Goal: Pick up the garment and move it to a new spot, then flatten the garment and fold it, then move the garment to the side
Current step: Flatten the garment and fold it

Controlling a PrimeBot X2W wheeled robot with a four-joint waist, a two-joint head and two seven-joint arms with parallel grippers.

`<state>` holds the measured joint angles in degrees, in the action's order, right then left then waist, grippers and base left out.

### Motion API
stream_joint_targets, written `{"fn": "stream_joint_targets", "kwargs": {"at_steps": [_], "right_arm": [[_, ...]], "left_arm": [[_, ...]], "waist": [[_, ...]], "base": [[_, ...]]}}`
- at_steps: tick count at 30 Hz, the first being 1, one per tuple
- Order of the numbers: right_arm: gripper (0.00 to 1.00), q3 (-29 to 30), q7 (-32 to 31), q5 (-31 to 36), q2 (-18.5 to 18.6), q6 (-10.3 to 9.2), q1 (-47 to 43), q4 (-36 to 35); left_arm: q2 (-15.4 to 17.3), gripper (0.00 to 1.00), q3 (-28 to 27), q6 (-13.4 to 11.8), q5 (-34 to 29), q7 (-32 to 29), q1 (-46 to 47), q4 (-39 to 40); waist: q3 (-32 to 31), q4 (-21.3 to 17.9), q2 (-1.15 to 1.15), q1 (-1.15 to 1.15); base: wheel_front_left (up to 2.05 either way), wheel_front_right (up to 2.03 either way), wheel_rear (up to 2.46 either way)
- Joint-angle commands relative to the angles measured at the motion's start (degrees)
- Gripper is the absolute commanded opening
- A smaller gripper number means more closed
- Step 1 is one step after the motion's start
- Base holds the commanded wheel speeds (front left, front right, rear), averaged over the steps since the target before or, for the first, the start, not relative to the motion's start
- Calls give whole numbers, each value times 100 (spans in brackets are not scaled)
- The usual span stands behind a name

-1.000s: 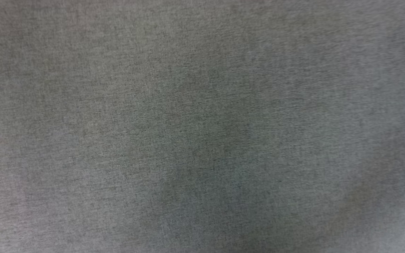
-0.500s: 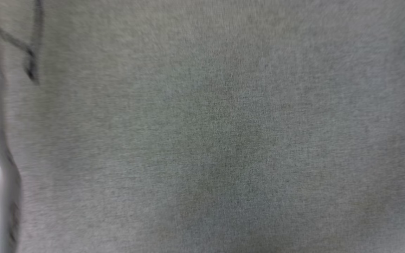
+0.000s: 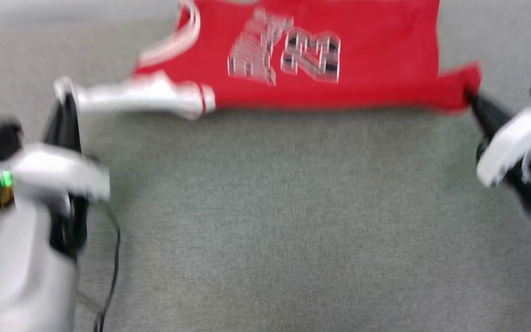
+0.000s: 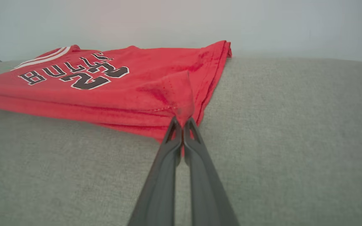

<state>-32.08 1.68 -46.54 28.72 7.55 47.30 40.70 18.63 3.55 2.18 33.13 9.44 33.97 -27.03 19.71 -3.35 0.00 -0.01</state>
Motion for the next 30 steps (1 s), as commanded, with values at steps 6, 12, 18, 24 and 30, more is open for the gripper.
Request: {"fn": "stream_joint_targets", "kwargs": {"at_steps": [6, 12, 18, 24, 30], "right_arm": [[0, 169, 29, -104, 161, -14, -1315, -268], [0, 403, -57, 41, 160, -14, -2419, -685], [0, 991, -276, 201, 53, -15, -3595, -1255], [0, 1815, -687, 563, -246, -14, -4477, -1908], [0, 2402, -1229, 1117, -635, -12, -4452, -2438]], "left_arm": [[18, 0, -235, -511, 190, -305, -2015, 1088], [-106, 0, -389, -1127, 297, -774, -3713, 2310], [-210, 0, -369, -1523, 451, -1335, -5006, 3256], [-171, 0, -341, -1644, 497, -1612, -5397, 3793], [-69, 0, -95, -1413, 410, -1692, -4627, 3664]], "waist": [[-1023, 6, 0, 1], [-1486, -29, 0, 1], [-1823, 77, 0, 1], [-1933, 144, 0, 1], [-1792, 104, 0, 1]], "base": [[0, 0, 0], [0, 0, 0], [0, 0, 0], [0, 0, 0], [0, 0, 0]]}}
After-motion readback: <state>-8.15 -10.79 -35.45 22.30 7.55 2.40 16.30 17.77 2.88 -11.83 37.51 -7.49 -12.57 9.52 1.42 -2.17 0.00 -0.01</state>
